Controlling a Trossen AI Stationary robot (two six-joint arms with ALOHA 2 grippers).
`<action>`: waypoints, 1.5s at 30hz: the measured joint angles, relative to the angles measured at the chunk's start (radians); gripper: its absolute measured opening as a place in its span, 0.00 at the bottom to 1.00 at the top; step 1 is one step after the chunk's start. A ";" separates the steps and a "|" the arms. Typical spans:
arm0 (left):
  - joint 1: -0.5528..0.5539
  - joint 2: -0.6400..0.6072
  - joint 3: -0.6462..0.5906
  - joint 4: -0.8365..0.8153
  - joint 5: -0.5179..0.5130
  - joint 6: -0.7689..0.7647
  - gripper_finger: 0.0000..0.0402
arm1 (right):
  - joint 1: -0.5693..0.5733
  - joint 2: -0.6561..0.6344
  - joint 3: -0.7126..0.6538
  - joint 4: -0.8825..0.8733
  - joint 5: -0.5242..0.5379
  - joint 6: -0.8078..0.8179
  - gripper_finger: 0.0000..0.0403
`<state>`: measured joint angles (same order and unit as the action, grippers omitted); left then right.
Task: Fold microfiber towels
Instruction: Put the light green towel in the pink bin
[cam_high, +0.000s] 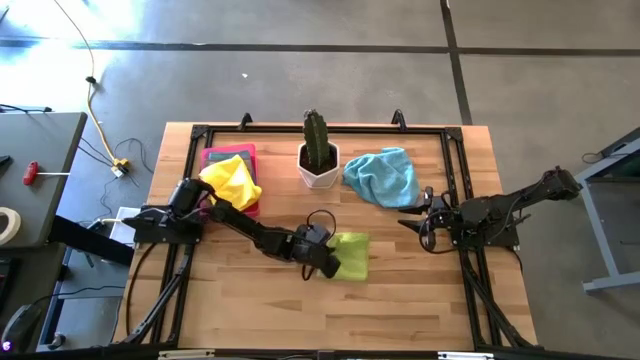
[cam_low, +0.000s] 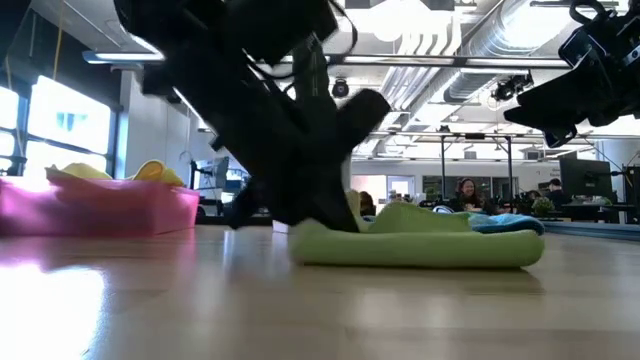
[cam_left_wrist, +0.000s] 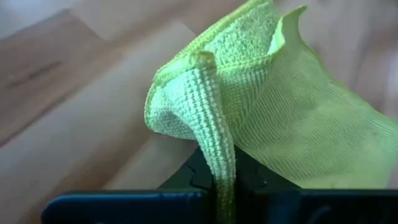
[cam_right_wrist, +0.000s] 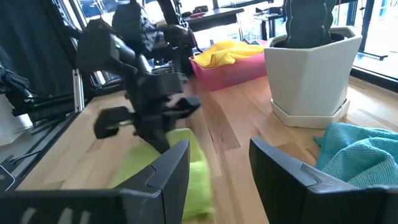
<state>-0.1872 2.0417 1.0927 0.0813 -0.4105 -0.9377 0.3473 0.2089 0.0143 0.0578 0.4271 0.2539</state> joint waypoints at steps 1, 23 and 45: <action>0.004 -0.017 0.002 -0.034 0.013 0.039 0.02 | 0.000 0.000 0.000 0.000 0.000 0.000 0.40; 0.401 -0.490 0.048 -0.993 -0.057 0.324 0.01 | 0.000 0.017 0.000 -0.001 -0.002 0.000 0.40; 0.651 -0.761 0.049 -1.260 -0.042 0.398 0.01 | 0.000 0.027 0.000 -0.002 -0.008 0.000 0.40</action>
<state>0.4636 1.2804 1.1419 -1.1787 -0.4523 -0.5401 0.3473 0.2363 0.0143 0.0559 0.4191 0.2539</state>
